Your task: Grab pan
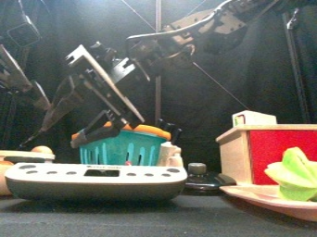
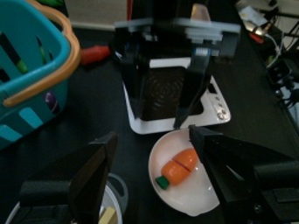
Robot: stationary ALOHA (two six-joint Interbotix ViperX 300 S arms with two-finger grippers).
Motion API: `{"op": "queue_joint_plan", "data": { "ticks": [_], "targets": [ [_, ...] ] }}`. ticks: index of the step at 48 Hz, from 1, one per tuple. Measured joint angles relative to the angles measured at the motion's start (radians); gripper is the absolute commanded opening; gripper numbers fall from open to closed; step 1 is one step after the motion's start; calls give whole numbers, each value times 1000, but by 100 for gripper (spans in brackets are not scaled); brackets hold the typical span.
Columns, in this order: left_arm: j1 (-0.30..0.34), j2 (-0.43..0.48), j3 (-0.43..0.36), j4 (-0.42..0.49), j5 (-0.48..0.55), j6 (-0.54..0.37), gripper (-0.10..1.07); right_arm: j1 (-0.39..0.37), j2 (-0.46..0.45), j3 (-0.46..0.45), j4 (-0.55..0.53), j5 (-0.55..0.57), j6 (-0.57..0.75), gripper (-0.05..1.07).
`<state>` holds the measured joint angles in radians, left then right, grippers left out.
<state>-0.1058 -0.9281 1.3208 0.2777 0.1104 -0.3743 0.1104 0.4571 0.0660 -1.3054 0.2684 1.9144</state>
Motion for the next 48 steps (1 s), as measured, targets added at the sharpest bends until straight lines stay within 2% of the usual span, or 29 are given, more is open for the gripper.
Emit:
{"op": "queue_joint_plan", "data": {
  "ticks": [8,15,28,40,48],
  "targets": [
    [-2,92,0,-2,5,2,99,9,-112,69,2,72,-60,92],
    [-6,196,-25,-2,3,0,99,46,-184,107,2,167,-95,92],
    [-26,365,-98,12,2,2,99,98,-259,176,25,293,-124,92],
    [-35,472,-121,26,-11,-3,99,120,-336,245,95,356,-117,92],
    [-35,549,-141,29,-23,-2,98,127,-347,268,107,367,-115,92]
  ]
}}
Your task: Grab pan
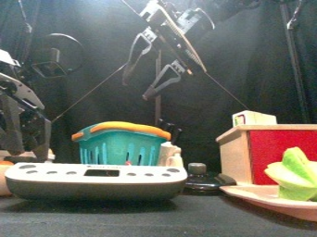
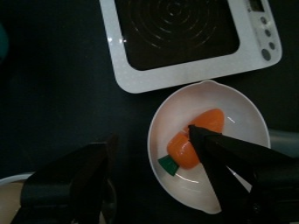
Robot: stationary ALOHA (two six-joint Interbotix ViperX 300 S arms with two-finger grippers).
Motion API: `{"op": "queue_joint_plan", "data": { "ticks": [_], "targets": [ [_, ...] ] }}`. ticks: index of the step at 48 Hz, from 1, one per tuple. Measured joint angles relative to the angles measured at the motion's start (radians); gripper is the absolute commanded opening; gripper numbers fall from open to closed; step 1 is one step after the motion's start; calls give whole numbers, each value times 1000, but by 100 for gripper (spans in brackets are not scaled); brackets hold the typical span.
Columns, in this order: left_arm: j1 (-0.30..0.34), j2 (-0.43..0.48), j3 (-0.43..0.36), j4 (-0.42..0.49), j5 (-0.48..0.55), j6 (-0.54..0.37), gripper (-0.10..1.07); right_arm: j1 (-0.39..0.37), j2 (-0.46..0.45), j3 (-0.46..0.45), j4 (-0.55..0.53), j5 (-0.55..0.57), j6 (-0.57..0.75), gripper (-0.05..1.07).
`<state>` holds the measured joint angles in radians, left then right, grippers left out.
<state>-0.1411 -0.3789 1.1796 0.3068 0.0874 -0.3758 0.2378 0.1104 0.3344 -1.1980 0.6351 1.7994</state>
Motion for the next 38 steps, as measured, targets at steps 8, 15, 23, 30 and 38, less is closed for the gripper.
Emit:
{"op": "queue_joint_plan", "data": {
  "ticks": [8,15,23,30,38],
  "targets": [
    [2,75,-32,18,3,0,98,3,0,3,3,0,0,92],
    [5,135,-58,31,5,0,98,5,0,9,6,0,-2,92],
    [6,183,-74,34,15,3,97,5,0,18,11,0,0,92],
    [6,189,-75,35,49,2,89,5,0,20,15,12,0,92],
    [6,189,-75,38,74,-2,73,6,2,23,18,17,-3,92]
  ]
}}
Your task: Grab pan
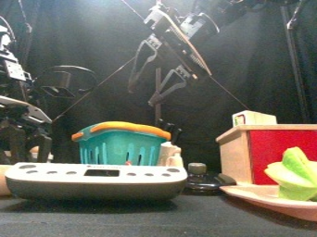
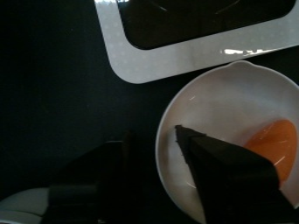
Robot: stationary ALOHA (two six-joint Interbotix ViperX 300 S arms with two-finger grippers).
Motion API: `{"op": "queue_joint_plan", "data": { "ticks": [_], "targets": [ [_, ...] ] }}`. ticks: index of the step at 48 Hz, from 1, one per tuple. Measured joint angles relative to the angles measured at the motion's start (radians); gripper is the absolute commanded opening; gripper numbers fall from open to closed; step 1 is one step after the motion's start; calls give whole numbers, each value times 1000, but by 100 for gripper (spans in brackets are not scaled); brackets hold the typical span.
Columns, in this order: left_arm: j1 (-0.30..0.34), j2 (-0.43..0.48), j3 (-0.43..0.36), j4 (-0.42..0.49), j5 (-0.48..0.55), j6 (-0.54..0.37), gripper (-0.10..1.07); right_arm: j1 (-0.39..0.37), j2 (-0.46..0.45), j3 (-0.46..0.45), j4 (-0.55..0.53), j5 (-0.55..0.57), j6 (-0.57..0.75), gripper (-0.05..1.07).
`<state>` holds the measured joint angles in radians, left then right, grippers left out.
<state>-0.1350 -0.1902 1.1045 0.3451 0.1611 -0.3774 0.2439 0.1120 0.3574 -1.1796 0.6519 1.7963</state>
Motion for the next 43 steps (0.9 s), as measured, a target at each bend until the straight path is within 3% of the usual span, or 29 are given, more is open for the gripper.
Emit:
{"op": "queue_joint_plan", "data": {
  "ticks": [9,15,43],
  "targets": [
    [0,-14,-15,2,14,3,55,0,-2,14,41,-6,-6,92],
    [-11,-48,-31,0,44,3,49,5,-8,34,92,-8,-8,92],
    [-26,-219,-18,-80,172,6,48,21,-29,72,112,-6,0,92]
  ]
}}
